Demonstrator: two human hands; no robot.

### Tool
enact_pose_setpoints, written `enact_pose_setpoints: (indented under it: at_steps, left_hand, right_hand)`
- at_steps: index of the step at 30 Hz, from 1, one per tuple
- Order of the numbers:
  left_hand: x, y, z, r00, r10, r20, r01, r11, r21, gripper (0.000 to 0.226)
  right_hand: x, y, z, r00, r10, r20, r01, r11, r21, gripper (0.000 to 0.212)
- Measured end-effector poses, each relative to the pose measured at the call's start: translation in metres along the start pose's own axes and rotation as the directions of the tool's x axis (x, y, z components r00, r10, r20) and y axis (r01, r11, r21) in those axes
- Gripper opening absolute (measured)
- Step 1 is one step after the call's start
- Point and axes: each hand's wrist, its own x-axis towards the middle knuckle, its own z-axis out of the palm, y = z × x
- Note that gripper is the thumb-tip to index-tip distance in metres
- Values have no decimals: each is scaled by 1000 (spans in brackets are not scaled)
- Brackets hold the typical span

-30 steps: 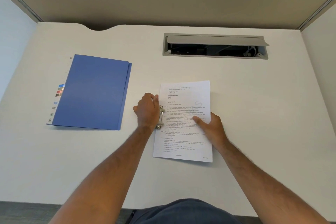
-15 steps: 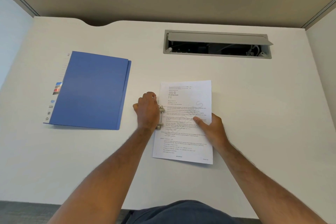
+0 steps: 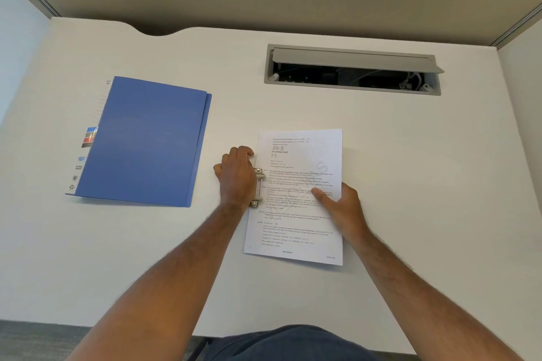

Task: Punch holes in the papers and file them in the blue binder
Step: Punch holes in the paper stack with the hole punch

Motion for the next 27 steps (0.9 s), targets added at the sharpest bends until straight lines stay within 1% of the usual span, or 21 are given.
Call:
enact_pose_setpoints:
  at_steps: [5, 9, 22, 27]
  left_hand:
    - [0, 1, 0, 999, -14, -30, 13, 999, -37, 32]
    - [1, -5, 2, 999, 13, -34, -14, 1000, -21, 35]
    - [1, -9, 5, 998, 44, -39, -43, 999, 25, 35]
    - [1, -9, 3, 998, 58, -29, -57, 998, 30, 35]
  right_hand:
    - [0, 0, 0, 1000, -4, -4, 4, 1000, -5, 28]
    - [-1, 0, 0, 1000, 1, 4, -2, 1000, 13, 26]
    - [0, 1, 1, 1000, 6, -2, -6, 1000, 4, 21]
    - [0, 3, 2, 1000, 6, -16, -6, 1000, -4, 23]
